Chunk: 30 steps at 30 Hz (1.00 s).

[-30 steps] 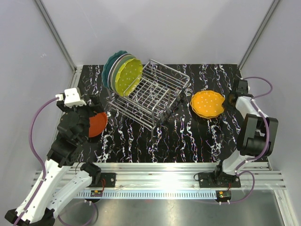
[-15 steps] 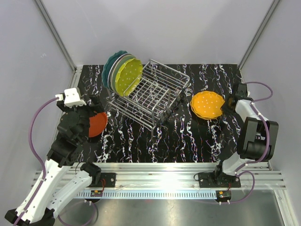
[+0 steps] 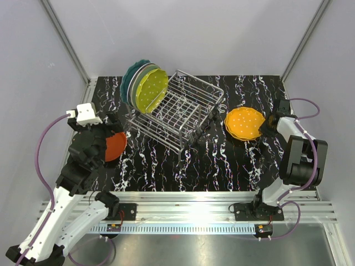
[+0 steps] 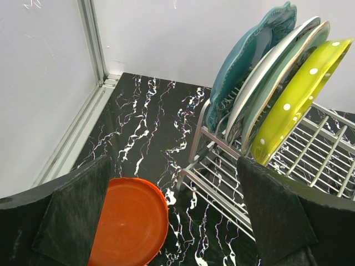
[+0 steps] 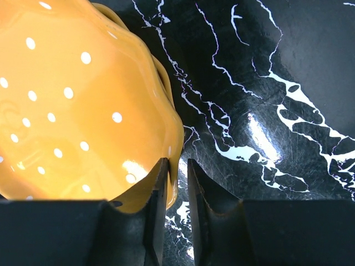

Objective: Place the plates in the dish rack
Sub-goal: Grab a plate with the right arm

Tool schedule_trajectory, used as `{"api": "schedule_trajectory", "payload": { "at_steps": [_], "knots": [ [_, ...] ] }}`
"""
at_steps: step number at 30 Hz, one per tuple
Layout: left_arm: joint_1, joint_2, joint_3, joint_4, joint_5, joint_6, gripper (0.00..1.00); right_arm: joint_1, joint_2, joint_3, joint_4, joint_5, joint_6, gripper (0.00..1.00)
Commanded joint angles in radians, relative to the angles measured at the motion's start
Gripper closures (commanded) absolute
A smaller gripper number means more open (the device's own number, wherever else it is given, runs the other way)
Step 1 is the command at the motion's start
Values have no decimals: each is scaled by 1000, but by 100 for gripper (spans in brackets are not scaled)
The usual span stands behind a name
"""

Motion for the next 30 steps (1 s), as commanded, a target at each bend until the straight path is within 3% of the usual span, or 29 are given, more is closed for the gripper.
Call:
{"api": "schedule_trajectory", "payload": {
  "at_steps": [1,12,22,30],
  "knots": [
    [3,4,33,36,5,-3,1,6,7,-11,11,-10,7,73],
    [3,1,33,34,7,-3,1,16,28,-23,44,10,27,74],
    [3,4,30,37,1,-2,1,21,-1,-22,27,13,43,100],
    [3,13,32,34,1,-3,1,21,-77,-46,-15,-52,87,100]
  ]
}}
